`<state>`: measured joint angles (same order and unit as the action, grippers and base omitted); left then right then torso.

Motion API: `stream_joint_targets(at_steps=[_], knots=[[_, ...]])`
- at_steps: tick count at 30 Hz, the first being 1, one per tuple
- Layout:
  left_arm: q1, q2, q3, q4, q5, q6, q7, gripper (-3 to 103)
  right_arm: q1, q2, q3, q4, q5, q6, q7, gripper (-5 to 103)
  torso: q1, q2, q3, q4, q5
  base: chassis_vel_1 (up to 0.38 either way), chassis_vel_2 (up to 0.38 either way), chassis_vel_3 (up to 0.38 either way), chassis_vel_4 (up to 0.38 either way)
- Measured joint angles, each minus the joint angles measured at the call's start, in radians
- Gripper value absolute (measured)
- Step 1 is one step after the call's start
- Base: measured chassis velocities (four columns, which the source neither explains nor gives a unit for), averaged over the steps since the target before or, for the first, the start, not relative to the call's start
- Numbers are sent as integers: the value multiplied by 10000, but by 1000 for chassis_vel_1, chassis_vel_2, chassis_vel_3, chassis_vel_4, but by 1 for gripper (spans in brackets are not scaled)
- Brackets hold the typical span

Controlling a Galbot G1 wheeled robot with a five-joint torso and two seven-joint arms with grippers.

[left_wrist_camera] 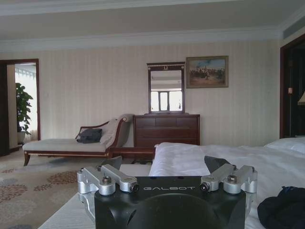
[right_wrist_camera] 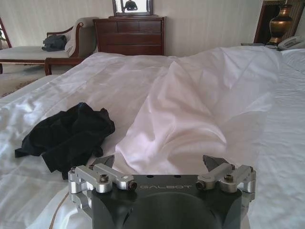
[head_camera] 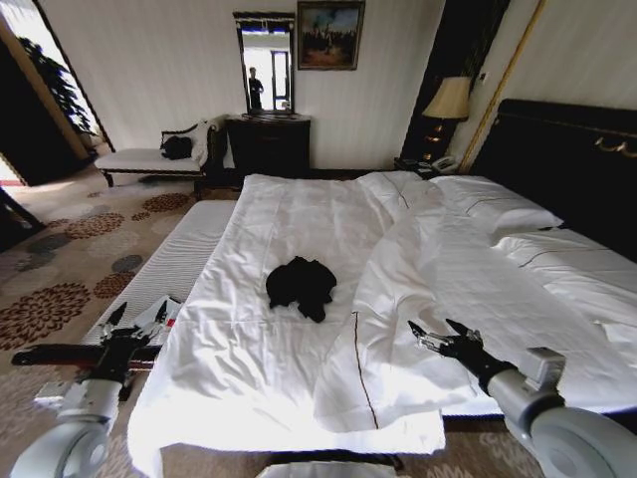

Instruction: Fold the clothes on the bed.

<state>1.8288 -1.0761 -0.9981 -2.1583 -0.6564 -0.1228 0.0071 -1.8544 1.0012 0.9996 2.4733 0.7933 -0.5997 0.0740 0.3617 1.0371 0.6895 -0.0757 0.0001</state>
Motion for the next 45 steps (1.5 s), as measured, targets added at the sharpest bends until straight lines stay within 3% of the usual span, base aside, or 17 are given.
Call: stream_joint_targets(at_steps=[8,14,25,27,29,31,32,36,38,42,44,45], knots=[[-41,-75,53,-38,84,17,0,99,339,-431,-586,-1018,-229,23,200,100,0,0,0,0,2,0,0,0,0],[29,-95,-20,-38,81,18,0,99,767,-548,-1110,-1852,-1009,189,255,100,0,0,-1,1,0,0,0,0,0],[57,-132,-59,-54,81,18,-1,99,891,-526,-1569,-1894,-198,-64,318,101,0,0,-1,0,-1,0,0,0,0],[52,-139,-56,-58,87,18,0,99,892,-518,-1594,-1831,-56,-65,332,91,0,0,-1,0,-2,0,0,0,0],[51,-143,-55,-61,87,18,0,99,891,-518,-1596,-1822,-39,-65,336,91,0,0,-1,0,-2,0,0,0,0],[48,-156,-50,-62,87,18,-1,99,863,-526,-1619,-1815,-86,-59,343,81,0,0,-1,0,-1,0,0,0,0],[48,-156,-50,-62,87,18,-1,99,863,-526,-1619,-1815,-86,-59,343,81,0,0,-1,0,-1,0,0,0,0],[65,-160,-42,-36,87,12,0,99,864,-527,-1698,-1874,-347,42,360,60,0,0,-1,1,-1,0,0,0,0],[65,-160,-42,-34,87,10,0,99,864,-524,-1709,-1887,-386,65,361,60,0,0,-1,1,-1,0,0,0,0],[28,-130,-48,-34,82,8,0,99,820,-504,-1716,-1905,-488,139,361,37,0,0,-1,1,-1,0,0,0,0],[15,-125,-48,-34,82,9,-1,99,812,-498,-1713,-1905,-491,147,361,37,0,0,-1,0,-1,0,0,0,0],[-9,-119,-41,-40,82,14,0,99,800,-490,-1706,-1905,-494,157,360,33,0,0,-1,0,0,0,0,0,0]])
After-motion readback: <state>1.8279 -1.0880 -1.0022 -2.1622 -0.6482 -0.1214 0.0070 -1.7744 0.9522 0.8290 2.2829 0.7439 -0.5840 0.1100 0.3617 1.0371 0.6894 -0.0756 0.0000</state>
